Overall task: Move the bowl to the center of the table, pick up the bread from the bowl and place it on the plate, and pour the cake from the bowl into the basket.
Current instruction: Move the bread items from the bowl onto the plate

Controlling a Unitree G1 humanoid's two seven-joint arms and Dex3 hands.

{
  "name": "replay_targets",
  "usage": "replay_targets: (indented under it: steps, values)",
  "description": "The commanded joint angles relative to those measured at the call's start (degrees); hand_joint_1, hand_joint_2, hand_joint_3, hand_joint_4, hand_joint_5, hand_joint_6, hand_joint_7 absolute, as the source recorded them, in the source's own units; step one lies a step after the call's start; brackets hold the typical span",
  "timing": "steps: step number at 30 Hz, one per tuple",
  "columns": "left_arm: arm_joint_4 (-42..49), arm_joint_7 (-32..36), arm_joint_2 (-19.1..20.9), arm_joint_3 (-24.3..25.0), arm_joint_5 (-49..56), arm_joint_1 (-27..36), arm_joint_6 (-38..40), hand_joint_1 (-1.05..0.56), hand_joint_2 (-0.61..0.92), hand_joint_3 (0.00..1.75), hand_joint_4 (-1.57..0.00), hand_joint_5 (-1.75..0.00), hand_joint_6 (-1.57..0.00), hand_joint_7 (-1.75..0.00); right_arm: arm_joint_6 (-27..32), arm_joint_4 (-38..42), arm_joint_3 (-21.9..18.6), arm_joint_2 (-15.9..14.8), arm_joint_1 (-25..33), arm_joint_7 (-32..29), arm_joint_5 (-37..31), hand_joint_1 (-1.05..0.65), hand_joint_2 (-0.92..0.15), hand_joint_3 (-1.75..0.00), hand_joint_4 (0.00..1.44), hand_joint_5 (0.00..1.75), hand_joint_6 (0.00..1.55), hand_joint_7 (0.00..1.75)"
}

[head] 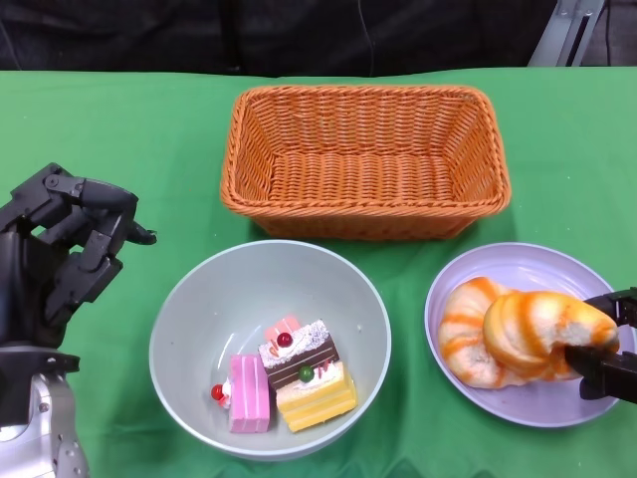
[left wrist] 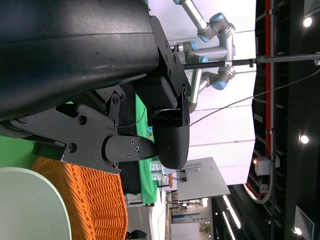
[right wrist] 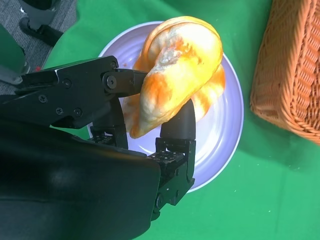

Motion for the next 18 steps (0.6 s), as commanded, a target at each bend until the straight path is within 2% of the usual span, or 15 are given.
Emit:
replay_targets:
  steps: [1,18]
  values:
    - [-0.7,-0.2,1.0,0.2,-0.3,0.7,0.0,-0.13,0.90,0.38,-0.82,-1.37,-0.95,-0.93,-0.3,1.4,-0.6,-0.1,-1.0,-0.7,-0.1,-0.12,-0.92,-0.33,0.42,1.75,0.31,1.68]
    - [-3.0,0.3,0.5,-0.1,-0.7,1.8,1.2,-0.12,0.92,0.34,-0.83,-1.36,-0.96,-0.90,-0.1,5.4,0.8,0.6,-3.2,-3.5,-1.1,-0.11,-0.92,-0.32,0.39,1.75,0.28,1.64]
